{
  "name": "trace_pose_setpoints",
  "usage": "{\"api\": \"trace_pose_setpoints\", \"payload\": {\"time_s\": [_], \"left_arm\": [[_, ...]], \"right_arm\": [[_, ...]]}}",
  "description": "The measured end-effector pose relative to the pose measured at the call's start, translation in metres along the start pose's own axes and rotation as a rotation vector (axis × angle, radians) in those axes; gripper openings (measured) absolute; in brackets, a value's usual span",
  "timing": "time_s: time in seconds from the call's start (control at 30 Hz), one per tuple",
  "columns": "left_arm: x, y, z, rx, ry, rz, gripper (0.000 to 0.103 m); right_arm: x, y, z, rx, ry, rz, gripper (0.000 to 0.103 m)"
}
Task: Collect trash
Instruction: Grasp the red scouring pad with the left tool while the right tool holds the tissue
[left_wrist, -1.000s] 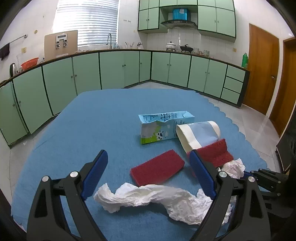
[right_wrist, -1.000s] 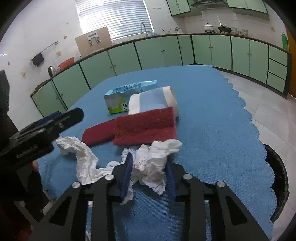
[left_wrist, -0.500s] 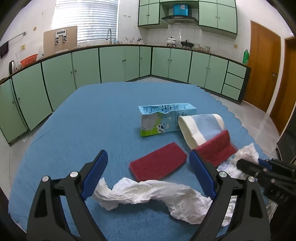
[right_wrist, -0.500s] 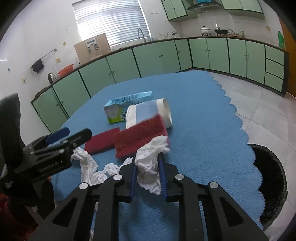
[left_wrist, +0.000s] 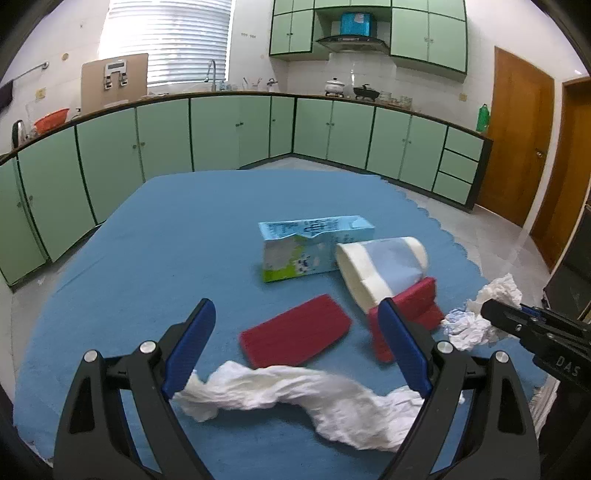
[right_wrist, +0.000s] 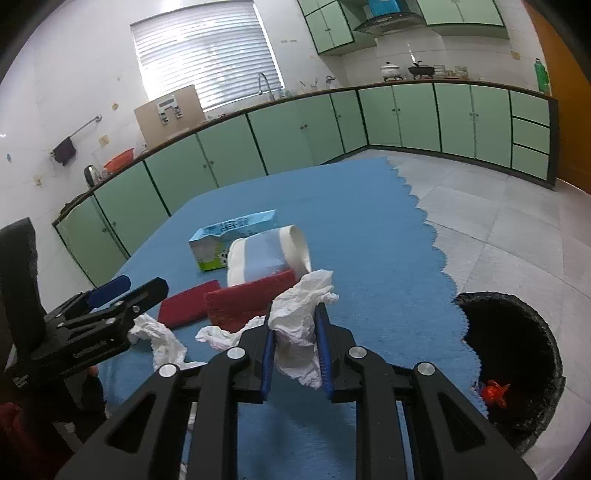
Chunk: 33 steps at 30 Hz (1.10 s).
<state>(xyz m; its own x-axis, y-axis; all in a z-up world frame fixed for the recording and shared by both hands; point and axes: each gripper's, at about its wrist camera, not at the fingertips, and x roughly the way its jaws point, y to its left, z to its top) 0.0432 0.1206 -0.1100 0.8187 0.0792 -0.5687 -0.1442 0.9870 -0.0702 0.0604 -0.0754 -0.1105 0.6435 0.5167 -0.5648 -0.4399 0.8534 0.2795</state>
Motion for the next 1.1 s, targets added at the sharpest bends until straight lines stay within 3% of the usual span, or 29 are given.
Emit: {"api": "trace_pose_setpoints", "payload": {"time_s": [0.53,0.93,1.1], "left_arm": [[0.029,-0.028,0.0,-0.005,0.062,-0.099,0.065],[0.055,-0.044,-0.002,0.007,0.119,-0.151,0.06],[0.056,-0.05,-0.004,0.017,0.127,-0.179,0.047]], "right_arm": [[-0.004,-0.025,0.001,0.034,-0.011,-0.056,0.02],[0.0,-0.033,0.0,0.05,0.0,-0.062,0.02],[0.002,-0.039,-0.002,0.063,0.004,-0.063,0.02]]}}
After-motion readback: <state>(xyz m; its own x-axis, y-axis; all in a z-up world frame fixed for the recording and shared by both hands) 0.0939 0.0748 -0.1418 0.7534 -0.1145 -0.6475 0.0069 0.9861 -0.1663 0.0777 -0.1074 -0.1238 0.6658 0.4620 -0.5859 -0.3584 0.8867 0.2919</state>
